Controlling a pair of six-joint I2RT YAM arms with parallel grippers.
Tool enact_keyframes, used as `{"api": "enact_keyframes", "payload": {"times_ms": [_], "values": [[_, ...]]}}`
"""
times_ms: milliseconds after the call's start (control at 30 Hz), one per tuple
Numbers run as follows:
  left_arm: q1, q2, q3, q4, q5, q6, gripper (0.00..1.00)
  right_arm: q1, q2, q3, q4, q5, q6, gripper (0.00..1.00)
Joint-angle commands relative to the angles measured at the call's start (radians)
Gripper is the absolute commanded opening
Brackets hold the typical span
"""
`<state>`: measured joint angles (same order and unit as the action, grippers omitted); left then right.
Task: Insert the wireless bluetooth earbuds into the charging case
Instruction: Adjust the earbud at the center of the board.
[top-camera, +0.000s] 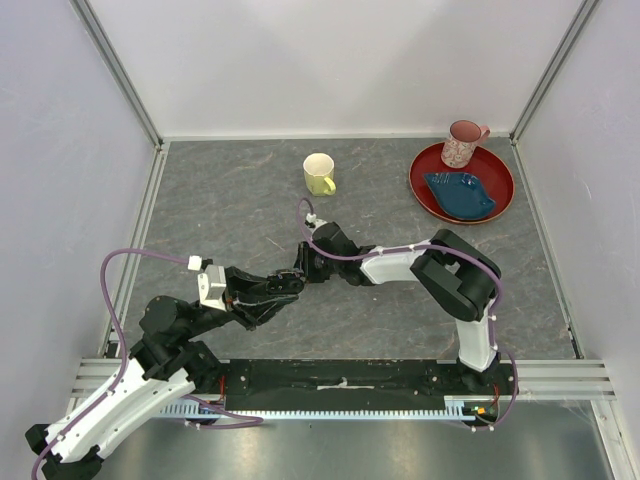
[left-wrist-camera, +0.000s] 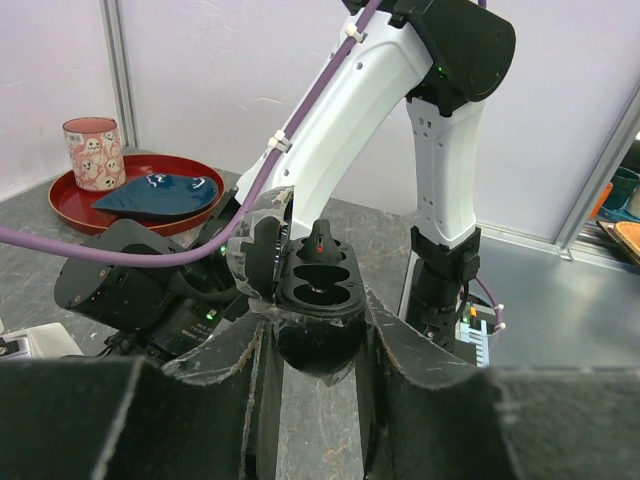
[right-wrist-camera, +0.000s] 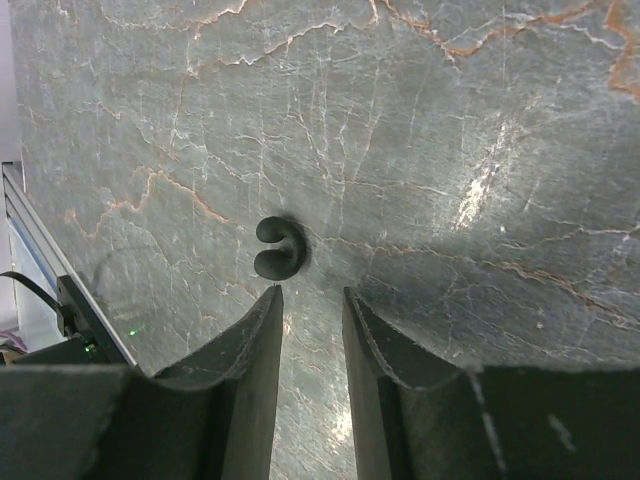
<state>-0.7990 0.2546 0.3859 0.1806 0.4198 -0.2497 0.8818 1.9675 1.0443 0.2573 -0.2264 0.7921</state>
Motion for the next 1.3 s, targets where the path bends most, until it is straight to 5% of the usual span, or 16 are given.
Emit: {"api": "enact_keyframes", "payload": {"times_ms": [0,1267], "values": [[-0.003,-0.005,-0.002,0.037,-0.013,-0.010,0.02,0.006,0.013,0.037,0.000,-0.014,-0.014,0.37],[-0.003,-0.025,-0.004,0.016,-0.030,-0.014,0.02,0.051,0.057,0.091,-0.055,0.041,-0.070,0.37]]}}
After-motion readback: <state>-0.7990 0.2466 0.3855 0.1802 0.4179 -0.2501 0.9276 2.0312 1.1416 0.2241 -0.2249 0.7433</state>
